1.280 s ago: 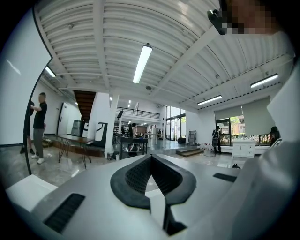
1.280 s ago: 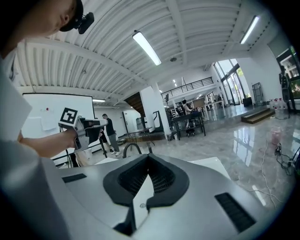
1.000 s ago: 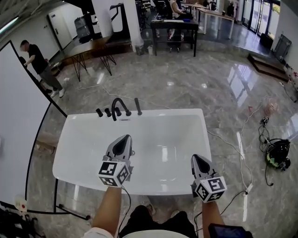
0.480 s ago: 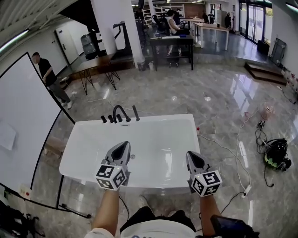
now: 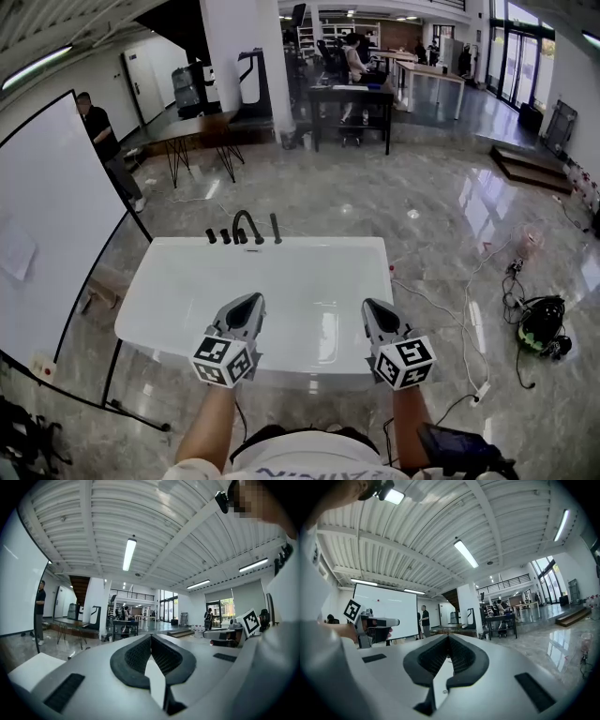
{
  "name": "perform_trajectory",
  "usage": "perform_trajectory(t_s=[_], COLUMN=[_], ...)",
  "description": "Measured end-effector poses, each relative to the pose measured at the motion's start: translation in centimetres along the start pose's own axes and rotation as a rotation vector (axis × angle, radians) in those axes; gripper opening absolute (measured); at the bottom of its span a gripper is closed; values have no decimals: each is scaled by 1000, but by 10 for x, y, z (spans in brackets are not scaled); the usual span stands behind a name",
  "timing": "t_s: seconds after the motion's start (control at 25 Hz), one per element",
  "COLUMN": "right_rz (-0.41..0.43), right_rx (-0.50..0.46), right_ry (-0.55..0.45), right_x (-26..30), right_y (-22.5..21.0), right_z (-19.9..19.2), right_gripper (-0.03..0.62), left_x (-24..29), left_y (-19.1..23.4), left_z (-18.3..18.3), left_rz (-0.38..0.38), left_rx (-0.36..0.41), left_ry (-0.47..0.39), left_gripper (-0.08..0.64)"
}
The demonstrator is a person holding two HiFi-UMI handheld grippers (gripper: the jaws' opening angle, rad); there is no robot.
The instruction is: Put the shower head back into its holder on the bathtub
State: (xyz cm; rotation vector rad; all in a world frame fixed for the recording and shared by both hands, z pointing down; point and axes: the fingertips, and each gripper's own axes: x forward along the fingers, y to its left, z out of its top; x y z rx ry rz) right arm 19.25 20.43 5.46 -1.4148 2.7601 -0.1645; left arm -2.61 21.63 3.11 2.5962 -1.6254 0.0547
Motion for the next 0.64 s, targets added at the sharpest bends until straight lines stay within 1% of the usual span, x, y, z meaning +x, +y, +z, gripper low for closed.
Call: perform_trajectory(t_s=[0.12, 0.36, 0.48, 0.64], right_rz=[6, 40, 47, 51], right_rx=[-20, -72, -83, -82], right_ry=[-11, 1, 2, 13], right_x=[14, 52, 59, 74], right_y=[23, 96, 119, 146], right_z=[14, 20, 23, 23], right_gripper=[9, 9, 9, 9], left_x=[-14, -66, -82, -95], left_y=[15, 75, 90, 111], left_z=[8, 5, 7, 14], left_rz=[-10, 20, 26, 16], left_rx=[2, -37, -38, -26], left_ry=[-23, -60, -69, -75], left_gripper=[18, 18, 18, 18])
